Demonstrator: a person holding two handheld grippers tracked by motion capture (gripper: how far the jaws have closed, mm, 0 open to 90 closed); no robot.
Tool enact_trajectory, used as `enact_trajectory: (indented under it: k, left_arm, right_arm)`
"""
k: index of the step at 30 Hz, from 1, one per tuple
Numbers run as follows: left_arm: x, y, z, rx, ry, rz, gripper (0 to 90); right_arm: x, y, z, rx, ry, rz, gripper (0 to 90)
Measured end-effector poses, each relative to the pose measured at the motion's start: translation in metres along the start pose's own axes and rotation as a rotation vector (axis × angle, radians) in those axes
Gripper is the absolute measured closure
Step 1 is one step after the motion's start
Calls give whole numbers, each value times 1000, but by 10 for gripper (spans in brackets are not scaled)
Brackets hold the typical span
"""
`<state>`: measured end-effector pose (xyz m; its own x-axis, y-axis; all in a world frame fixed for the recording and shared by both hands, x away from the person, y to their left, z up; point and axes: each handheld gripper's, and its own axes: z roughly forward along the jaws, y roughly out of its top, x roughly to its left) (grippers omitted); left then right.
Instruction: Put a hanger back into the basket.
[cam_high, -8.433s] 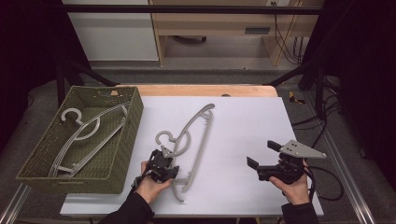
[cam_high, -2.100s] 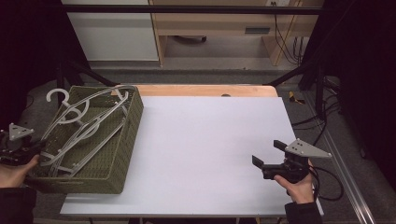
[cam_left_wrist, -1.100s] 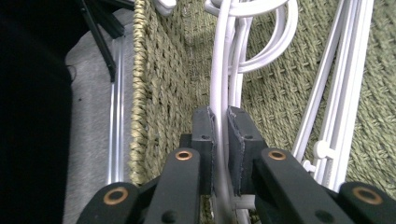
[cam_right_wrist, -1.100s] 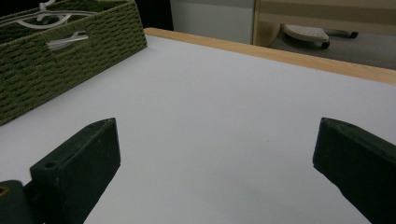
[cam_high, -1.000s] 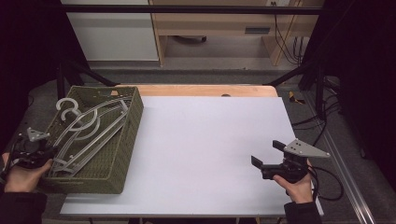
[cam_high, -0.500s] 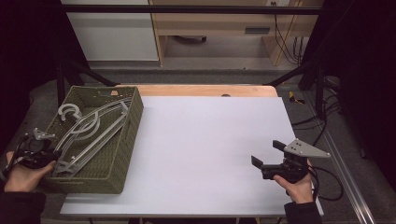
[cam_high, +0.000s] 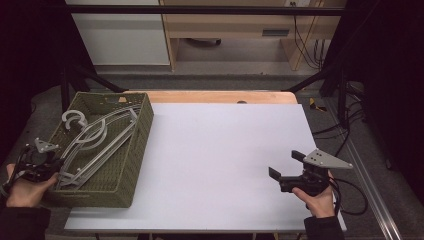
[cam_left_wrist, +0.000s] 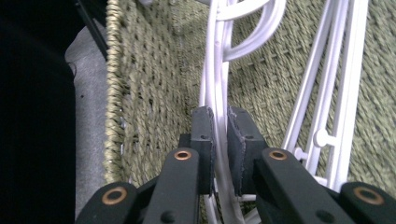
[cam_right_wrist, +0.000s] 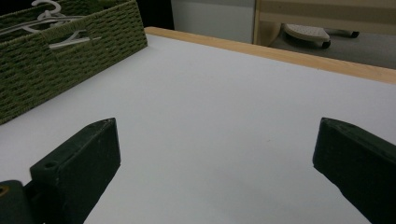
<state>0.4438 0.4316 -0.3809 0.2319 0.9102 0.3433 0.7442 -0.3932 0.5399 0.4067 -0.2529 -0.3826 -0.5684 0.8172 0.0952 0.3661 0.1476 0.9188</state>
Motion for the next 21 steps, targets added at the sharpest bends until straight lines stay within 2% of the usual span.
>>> enact_trajectory:
  k: [2,4,6,8,10,12,15,18,21]
  left_arm:
    - [0,1,2,29,-11,18,802]
    - [0,2,0,5,-37,3,762]
    - [0,4,-7,-57,-78,-38,712]
    - [-3,6,-16,-115,-101,-58,657]
    - [-10,9,-25,-188,-124,-66,616]
    - [-18,12,-34,-272,-167,-89,592]
    - [-32,17,-47,-370,-231,-97,544]
    - [-49,22,-57,-449,-280,-81,498]
    - [-64,25,-65,-520,-367,-95,446]
  right_arm:
    - [0,0,0,0,-1,-5,12]
    - [0,0,-1,-5,-2,-2,12]
    - [0,0,-2,-7,-2,2,12]
    - [-1,0,-2,-9,2,2,12]
    - [-1,1,-3,-10,-1,0,12]
    - [0,1,-3,-12,1,-2,12]
    - [0,1,-3,-13,0,-1,12]
    - [0,1,-4,-17,0,0,12]
    - [0,2,-5,-30,-3,5,12]
